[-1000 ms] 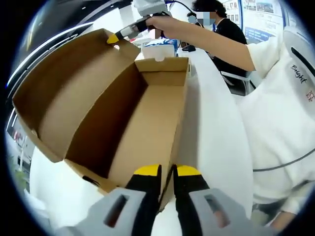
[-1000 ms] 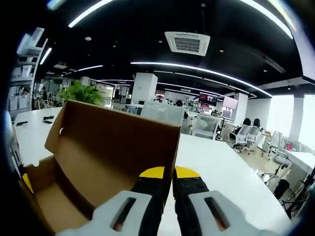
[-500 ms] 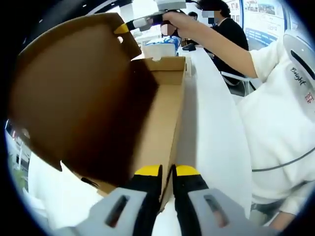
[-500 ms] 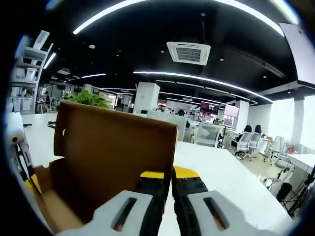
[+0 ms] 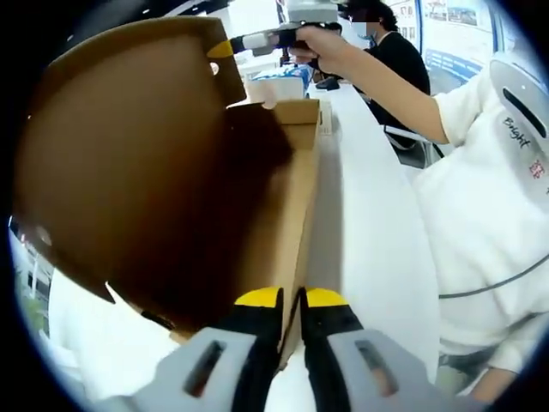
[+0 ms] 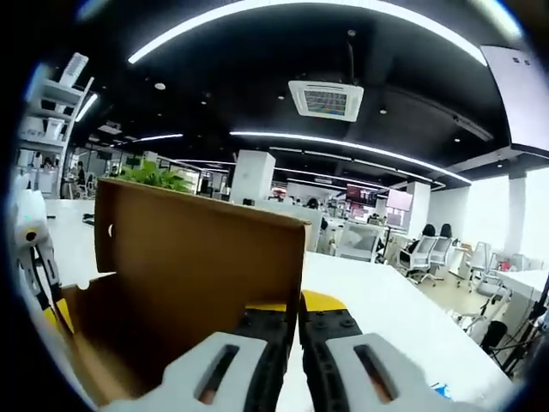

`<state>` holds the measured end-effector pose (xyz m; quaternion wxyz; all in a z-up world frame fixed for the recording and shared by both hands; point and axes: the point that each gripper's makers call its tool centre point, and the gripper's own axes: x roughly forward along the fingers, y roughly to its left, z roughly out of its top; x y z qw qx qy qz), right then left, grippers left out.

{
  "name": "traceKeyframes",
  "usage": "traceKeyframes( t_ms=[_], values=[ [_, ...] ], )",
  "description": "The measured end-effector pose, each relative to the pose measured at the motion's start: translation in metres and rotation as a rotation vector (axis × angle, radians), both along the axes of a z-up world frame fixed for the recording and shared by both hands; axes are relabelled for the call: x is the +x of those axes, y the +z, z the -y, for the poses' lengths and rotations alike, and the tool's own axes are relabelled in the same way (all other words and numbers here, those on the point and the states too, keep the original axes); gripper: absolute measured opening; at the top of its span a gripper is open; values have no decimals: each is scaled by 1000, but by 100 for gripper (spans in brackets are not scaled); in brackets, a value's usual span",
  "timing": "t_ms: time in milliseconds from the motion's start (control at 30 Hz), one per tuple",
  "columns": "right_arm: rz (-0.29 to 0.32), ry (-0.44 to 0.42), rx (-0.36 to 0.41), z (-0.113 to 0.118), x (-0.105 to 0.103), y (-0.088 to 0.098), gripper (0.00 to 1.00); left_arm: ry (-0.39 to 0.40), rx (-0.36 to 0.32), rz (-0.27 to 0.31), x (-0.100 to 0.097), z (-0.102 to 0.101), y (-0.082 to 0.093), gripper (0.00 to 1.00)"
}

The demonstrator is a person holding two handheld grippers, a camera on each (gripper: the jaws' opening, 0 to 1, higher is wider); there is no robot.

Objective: Operate the shoe box by opening the lid, removing the specified soft item, and placing it in the target area until the item is outside and the box remains undamaged.

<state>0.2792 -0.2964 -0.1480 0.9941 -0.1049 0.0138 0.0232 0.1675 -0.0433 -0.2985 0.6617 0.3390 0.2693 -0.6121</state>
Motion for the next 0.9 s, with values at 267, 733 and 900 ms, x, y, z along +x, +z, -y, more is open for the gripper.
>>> traceKeyframes(
  t_ms=[267, 733, 900],
  values=[
    [0, -6, -19, -2, -12, -2, 0, 5, -7, -1, 1, 1, 0, 9],
    [28, -34, -81, -6, -27, -6, 0, 31, -20, 94, 9, -1, 3, 15],
    [26, -33, -80, -6, -28, -6, 1, 42, -47, 88, 10, -1, 4, 16]
  ],
)
